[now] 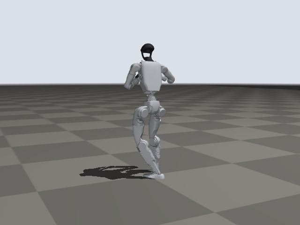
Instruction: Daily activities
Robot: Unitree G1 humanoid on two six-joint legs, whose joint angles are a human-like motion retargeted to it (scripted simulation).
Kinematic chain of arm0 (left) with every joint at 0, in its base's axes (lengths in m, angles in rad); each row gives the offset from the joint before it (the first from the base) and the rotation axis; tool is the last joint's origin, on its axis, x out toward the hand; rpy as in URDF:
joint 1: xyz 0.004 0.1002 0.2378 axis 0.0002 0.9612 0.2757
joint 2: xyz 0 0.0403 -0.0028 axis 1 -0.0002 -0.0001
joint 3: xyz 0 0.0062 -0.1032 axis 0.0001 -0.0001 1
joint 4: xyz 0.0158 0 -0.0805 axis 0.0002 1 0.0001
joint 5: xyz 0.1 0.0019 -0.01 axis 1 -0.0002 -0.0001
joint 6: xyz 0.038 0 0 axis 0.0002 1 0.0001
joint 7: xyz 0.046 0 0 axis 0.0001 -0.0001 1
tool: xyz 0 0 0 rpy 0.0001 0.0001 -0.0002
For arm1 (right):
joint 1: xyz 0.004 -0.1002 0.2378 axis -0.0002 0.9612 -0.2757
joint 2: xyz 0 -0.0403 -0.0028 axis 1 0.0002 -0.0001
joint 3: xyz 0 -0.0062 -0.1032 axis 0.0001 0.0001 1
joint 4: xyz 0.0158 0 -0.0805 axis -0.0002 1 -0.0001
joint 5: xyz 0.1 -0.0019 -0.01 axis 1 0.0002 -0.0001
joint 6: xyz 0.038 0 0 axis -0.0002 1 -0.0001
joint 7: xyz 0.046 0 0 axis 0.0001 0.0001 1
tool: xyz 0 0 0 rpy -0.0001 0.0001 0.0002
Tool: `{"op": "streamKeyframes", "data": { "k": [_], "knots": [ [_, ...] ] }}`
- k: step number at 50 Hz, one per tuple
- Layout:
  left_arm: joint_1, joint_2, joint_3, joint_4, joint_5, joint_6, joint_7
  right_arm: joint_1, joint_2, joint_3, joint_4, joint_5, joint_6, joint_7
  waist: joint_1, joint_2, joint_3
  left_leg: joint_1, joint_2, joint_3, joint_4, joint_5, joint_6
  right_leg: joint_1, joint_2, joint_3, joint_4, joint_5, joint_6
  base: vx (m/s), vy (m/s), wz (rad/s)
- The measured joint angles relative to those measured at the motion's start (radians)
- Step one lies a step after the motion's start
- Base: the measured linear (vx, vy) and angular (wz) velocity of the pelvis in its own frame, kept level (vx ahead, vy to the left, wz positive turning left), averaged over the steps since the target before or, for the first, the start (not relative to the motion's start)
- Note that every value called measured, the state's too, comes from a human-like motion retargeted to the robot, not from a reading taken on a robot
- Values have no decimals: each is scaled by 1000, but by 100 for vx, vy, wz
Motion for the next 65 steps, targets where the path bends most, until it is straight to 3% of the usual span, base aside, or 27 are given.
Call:
{"op": "streamKeyframes", "data": {
  "k": [15,30,40,47,50,56,60,65],
  "knots": [
    [44,-57,-47,118,-167,31,-163,-108,-87,-252,-2,44,-88,27,-47,-18,-71,13,30,1,8,8,-10,41,37,30,-66,37,0,0,0,-3],
    [125,-114,2,269,-110,64,-258,-204,-96,-564,-32,-51,-186,-26,-33,5,-164,31,53,-42,-18,17,-22,107,52,9,-145,66,0,3,0,9],
    [228,-4,117,679,115,115,-182,-71,-115,-846,190,-146,-251,-261,0,8,-197,31,30,-97,-83,55,-15,140,38,-31,-217,84,0,6,-3,26],
    [244,-32,109,1182,375,199,-67,263,-89,-1003,825,-290,-251,-641,52,-29,-208,37,-9,-150,-145,96,-14,157,4,-66,-248,75,0,4,-3,32],
    [253,-74,120,1380,433,227,-19,391,-32,-986,1156,-356,-209,-761,95,-45,-204,40,-22,-169,-168,105,-14,166,-10,-74,-259,73,0,0,-1,36],
    [293,-132,190,1602,448,250,51,484,160,-819,1659,-456,-104,-789,186,-45,-191,51,-36,-196,-198,121,-14,189,-27,-89,-281,80,-6,-3,-2,35],
    [323,-138,252,1679,446,262,94,478,322,-649,1896,-574,-45,-752,235,-33,-191,56,-41,-211,-214,126,-14,203,-33,-103,-291,85,-14,-5,-2,32],
    [360,-107,355,1709,445,265,166,458,537,-431,2035,-751,-37,-709,273,-22,-197,67,-53,-230,-247,140,-9,209,-44,-124,-289,80,-21,-5,-2,29]
  ]
}}
